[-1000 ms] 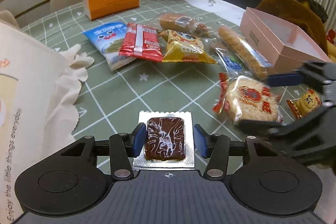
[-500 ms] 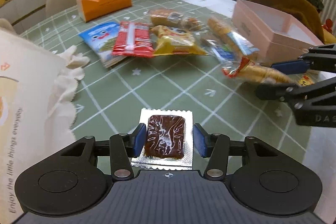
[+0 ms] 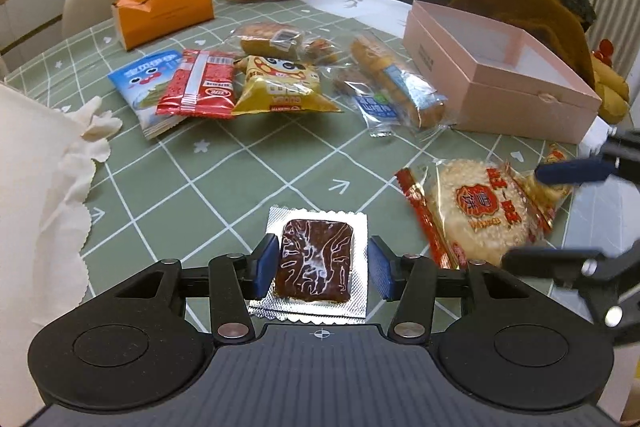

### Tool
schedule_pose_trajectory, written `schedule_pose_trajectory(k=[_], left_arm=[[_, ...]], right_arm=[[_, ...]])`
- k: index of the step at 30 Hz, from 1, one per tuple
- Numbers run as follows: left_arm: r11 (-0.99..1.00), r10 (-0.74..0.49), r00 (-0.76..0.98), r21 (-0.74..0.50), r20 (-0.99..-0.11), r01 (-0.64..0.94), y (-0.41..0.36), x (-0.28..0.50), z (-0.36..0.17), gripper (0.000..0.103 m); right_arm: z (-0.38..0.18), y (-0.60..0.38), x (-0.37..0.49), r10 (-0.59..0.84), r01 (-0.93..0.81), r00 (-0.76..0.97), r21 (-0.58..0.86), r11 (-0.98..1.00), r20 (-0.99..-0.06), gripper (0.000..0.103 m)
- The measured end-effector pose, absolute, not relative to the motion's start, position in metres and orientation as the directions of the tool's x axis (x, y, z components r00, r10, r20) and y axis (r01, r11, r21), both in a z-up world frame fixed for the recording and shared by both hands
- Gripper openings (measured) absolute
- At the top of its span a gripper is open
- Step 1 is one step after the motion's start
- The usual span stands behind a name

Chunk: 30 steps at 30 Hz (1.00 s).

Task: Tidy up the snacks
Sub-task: 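Grasp the round sesame rice cracker with the right tool and lift it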

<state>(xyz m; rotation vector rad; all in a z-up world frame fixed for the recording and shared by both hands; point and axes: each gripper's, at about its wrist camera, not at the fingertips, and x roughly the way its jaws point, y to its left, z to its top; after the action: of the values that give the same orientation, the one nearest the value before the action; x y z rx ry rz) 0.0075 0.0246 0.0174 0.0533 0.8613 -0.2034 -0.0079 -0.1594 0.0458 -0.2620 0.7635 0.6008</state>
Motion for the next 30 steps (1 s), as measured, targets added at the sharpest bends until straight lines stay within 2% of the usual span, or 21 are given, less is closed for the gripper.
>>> schedule_pose_trajectory(k=[3,8,12,15,18,20,23,25,30], left_arm=[[0.979,-0.151,0.635,-0.027,-0.758,0.201,0.024,0.007,0.017,0.054],[0.978,-0.153,0.641,-0.021,-0.753,0.209,0.024,0.005,0.016,0.055],[0.979,-0.144,0.64,-0.014,-0.755,0.203,0.024,0.004,0.016,0.055],[0.986,-0.098,0.641,0.01,-0.761,0.164,0.03,0.004,0.018,0.055],[0.994,-0.067,0.647,0.006,-0.759,0.109,0.042,0.005,0.018,0.055],[0.994,-0.064,0.646,0.006,-0.761,0.105,0.044,0.006,0.018,0.055],[0.994,-0.05,0.647,0.025,-0.761,0.107,0.041,0.006,0.018,0.055],[0.994,-0.051,0.645,0.022,-0.763,0.104,0.041,0.006,0.018,0.055],[0.994,-0.047,0.646,0.026,-0.762,0.102,0.04,0.005,0.018,0.055]], right_arm=[[0.047,-0.16,-0.004,0.383,-0.58,0.603,-0.055,0.813,-0.7,0.077],[0.037,-0.151,0.015,0.384,-0.622,0.561,-0.067,0.78,-0.733,0.078],[0.029,-0.147,0.032,0.39,-0.553,0.508,0.057,0.831,-0.768,0.082],[0.031,-0.143,0.025,0.331,-0.469,0.576,0.03,0.883,-0.747,0.082],[0.044,-0.146,0.007,0.273,-0.382,0.676,-0.009,0.924,-0.685,0.082],[0.047,-0.152,0.002,0.255,-0.306,0.676,0.051,0.951,-0.691,0.082],[0.036,-0.158,0.014,0.294,-0.224,0.599,0.197,0.954,-0.744,0.082],[0.026,-0.153,0.024,0.301,-0.183,0.559,0.239,0.954,-0.773,0.082],[0.014,-0.125,0.04,0.246,-0.211,0.576,0.149,0.966,-0.779,0.091]])
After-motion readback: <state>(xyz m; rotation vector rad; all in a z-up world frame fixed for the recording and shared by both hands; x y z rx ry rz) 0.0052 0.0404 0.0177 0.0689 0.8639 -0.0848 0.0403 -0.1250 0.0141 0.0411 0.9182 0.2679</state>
